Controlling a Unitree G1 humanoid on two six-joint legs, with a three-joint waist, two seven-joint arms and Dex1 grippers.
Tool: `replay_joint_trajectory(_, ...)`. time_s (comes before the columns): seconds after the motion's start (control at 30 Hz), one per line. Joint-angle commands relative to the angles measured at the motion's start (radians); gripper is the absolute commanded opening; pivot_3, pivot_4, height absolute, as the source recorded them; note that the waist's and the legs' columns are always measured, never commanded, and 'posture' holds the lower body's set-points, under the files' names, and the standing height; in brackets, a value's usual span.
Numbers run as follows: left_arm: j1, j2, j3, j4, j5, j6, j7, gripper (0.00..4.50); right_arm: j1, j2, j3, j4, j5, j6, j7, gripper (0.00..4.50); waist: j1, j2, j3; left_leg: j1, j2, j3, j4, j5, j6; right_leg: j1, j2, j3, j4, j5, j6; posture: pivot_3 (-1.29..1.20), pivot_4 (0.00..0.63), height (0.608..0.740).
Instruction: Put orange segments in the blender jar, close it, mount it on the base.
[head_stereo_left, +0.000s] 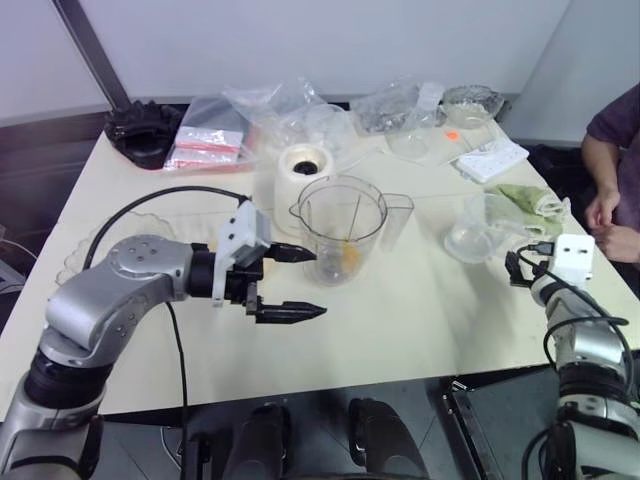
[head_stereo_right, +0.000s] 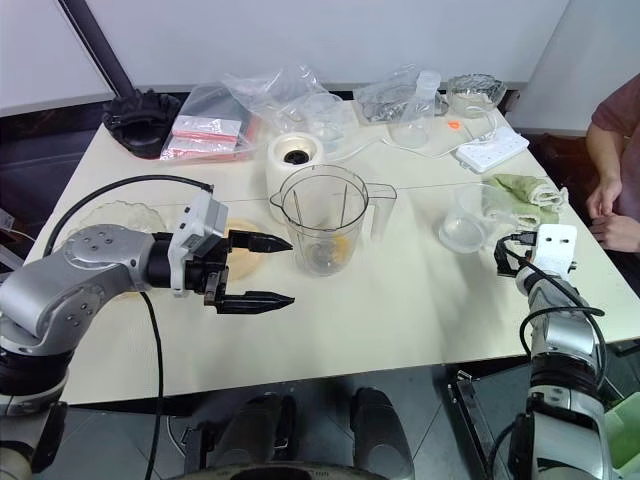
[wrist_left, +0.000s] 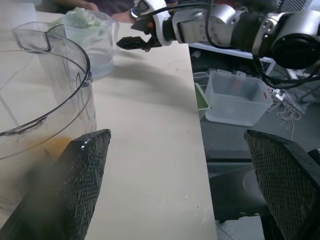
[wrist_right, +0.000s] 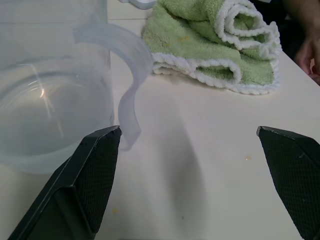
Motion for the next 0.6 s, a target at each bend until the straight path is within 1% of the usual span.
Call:
replay_joint_trajectory(0.03, -0.005, 0.013, 0.019, -0.022, -0.014, -0.014, 0.004, 4.45, -0.051, -0.026, 0.001, 0.049, -0.006, -0.056, 0.001, 4.50, 0.000, 0.000, 0.000, 0.000, 0.000, 0.000, 0.000, 0.000, 0.000, 0.000, 0.000, 0.000, 0.000, 0.000, 0.000, 0.00, 0.150, 0.740)
replay_joint_trajectory(0.23, -0.002, 0.015, 0.025, -0.025, -0.015, -0.013, 0.020, 4.45, -0.118, -0.040, 0.016, 0.171, -0.022, -0.119, -0.010, 4.50, 0.000, 0.000, 0.000, 0.000, 0.000, 0.001, 0.000, 0.000, 0.000, 0.000, 0.000, 0.001, 0.000, 0.000, 0.000, 0.00, 0.150, 0.740)
replay_joint_trajectory(0.6, -0.003, 0.022, 0.030, -0.035, -0.022, -0.011, 0.048, 4.45, -0.271, -0.048, 0.043, 0.463, -0.064, -0.276, -0.109, 4.50, -0.002, 0.000, 0.000, 0.000, 0.000, 0.004, 0.000, 0.000, 0.000, 0.000, 0.000, 0.001, 0.000, 0.000, 0.000, 0.00, 0.150, 0.740)
